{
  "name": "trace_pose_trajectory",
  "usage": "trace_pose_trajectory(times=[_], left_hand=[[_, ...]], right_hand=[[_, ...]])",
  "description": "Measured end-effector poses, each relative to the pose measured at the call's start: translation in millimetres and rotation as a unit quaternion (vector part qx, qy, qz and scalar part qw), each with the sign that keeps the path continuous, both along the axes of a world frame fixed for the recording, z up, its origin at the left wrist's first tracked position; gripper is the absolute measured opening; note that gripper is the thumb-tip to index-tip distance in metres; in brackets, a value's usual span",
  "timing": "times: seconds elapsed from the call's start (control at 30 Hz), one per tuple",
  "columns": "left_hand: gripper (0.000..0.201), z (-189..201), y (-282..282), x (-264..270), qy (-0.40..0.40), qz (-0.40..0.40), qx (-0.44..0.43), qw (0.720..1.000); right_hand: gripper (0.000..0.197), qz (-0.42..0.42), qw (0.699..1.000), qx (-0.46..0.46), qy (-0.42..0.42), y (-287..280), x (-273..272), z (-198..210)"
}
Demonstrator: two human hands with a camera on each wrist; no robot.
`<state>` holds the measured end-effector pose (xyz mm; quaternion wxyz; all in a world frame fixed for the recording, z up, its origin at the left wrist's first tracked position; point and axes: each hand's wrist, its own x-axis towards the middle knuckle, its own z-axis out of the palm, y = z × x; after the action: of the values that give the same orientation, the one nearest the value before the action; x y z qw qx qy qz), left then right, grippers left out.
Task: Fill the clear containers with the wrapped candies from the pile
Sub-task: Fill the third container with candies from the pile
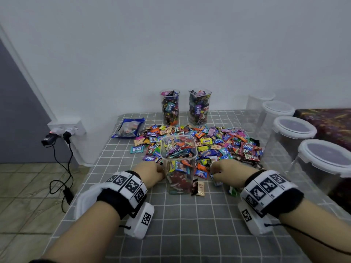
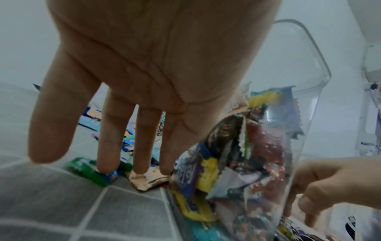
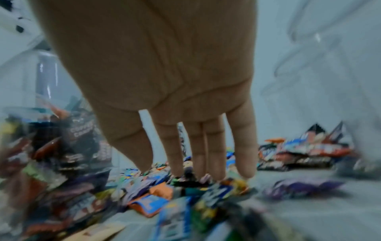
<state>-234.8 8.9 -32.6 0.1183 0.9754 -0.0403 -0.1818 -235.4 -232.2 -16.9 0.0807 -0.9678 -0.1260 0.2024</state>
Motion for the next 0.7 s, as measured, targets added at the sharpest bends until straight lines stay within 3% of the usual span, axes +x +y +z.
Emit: trace_pose_trajectory(times=[0.13, 0.27, 0.47, 0.6, 0.7], left_hand=[[0.030, -5, 3, 0, -0.004, -0.003, -0.002, 1.000], [0.029, -6, -2, 0, -0.016, 0.006, -0.004, 1.000], [0.030, -4, -6, -6, -0.023, 0.007, 0.001, 1.000], [0.029, -5, -3, -7, -0.016, 0.001, -0.009, 1.000], [0.029, -6, -2, -7, -0.009, 0.000, -0.017, 1.000]], right_hand=[[0.048, -0.135, 0.986, -0.024, -0.099, -33, -3, -9], [0.061, -0.214, 0.974, -0.050, -0.056, -55, -10, -24], [0.079, -0.254, 0.962, -0.088, -0.040, -56, -13, -34], [0.076, -0.284, 0.956, -0.075, -0.020, -52, -6, -34], [0.055, -0.220, 0.971, -0.097, -0.014, -44, -2, -27]])
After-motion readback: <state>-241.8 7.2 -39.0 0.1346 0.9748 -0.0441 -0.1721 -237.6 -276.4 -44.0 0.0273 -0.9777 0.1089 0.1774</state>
